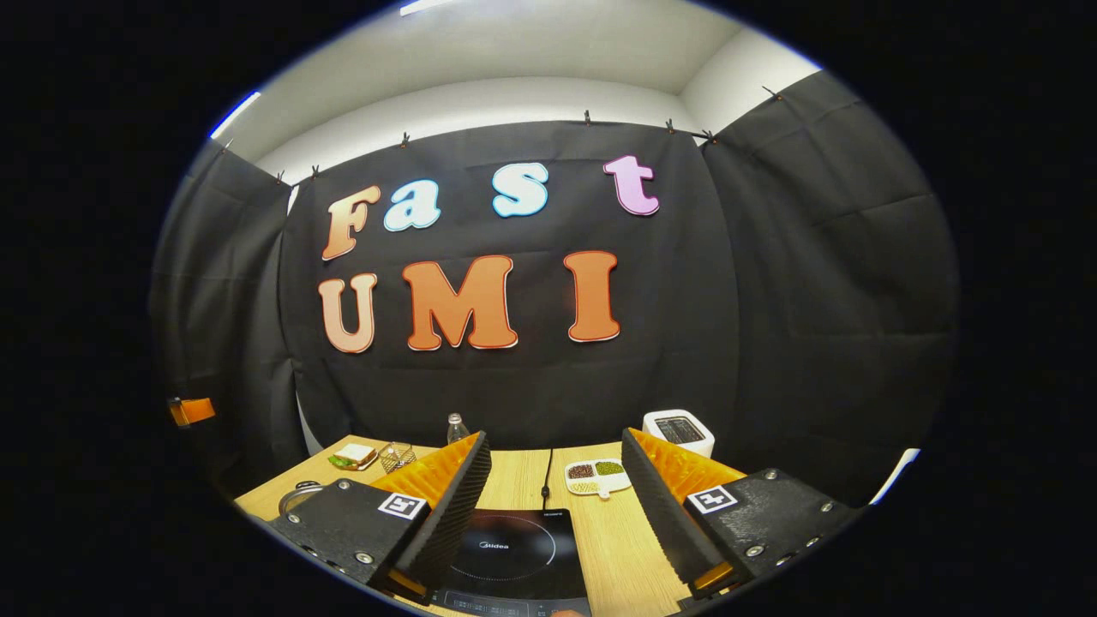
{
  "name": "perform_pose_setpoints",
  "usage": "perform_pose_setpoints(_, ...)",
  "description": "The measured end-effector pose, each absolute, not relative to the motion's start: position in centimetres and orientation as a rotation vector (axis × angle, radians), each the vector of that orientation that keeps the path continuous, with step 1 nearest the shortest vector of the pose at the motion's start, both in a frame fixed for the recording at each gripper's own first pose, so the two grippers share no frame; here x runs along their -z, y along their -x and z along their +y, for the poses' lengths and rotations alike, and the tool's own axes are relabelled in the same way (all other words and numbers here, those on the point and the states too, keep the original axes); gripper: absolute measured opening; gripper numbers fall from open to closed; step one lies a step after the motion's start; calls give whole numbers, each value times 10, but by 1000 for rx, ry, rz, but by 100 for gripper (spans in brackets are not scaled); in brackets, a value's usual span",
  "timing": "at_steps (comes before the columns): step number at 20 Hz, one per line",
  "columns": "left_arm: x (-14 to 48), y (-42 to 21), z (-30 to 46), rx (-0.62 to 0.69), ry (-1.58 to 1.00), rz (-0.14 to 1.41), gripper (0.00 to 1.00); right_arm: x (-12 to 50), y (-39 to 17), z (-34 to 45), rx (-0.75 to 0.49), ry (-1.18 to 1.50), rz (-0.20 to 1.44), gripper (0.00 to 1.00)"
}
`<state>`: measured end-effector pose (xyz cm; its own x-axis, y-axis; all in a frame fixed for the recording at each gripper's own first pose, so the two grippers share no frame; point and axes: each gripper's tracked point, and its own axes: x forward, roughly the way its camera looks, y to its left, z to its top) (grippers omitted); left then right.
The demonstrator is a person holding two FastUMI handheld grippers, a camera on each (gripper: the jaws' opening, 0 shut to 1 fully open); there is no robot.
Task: First push the handle of the pot to place it horizontally, then grasp the pot with both hands and set it on the induction cooktop.
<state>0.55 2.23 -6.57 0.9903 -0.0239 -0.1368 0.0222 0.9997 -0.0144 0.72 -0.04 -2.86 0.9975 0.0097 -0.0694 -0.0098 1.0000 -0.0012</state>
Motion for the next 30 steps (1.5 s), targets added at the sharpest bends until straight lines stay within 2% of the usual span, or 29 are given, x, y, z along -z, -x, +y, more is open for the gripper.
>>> perform_pose_setpoints(6,132,12,9,77,-24,304,2,32,-8,-4,6,0,77,95)
perform_pose_setpoints(7,143,15,4,92,-25,331,2,32,-8,-4,7,1,76,100)
perform_pose_setpoints(8,152,19,2,100,-25,355,2,33,-8,-3,7,0,76,95)
perform_pose_setpoints(9,162,25,-2,112,-31,380,2,34,-8,-3,5,-2,77,100)
perform_pose_setpoints(10,172,28,-6,121,-38,403,2,35,-8,-2,4,-3,79,100)
perform_pose_setpoints(11,183,31,-10,133,-43,428,2,36,-8,-2,4,-2,81,95)
perform_pose_setpoints(17,237,58,-22,172,-45,571,2,44,-8,-3,-3,-17,97,95)
perform_pose_setpoints(18,247,62,-23,176,-46,597,2,45,-8,-4,-1,-20,97,100)
perform_pose_setpoints(19,258,68,-27,182,-43,625,2,46,-9,-6,3,-20,96,95)
perform_pose_setpoints(21,278,77,-34,197,-37,678,2,49,-9,-9,10,-20,97,95)
perform_pose_setpoints(22,286,80,-36,202,-40,699,2,51,-10,-11,11,-22,101,100)
perform_pose_setpoints(23,294,83,-38,206,-48,718,2,53,-10,-11,11,-24,106,95)
perform_pose_setpoints(30,352,103,-49,232,-80,863,2,69,-12,-23,20,-37,136,95)
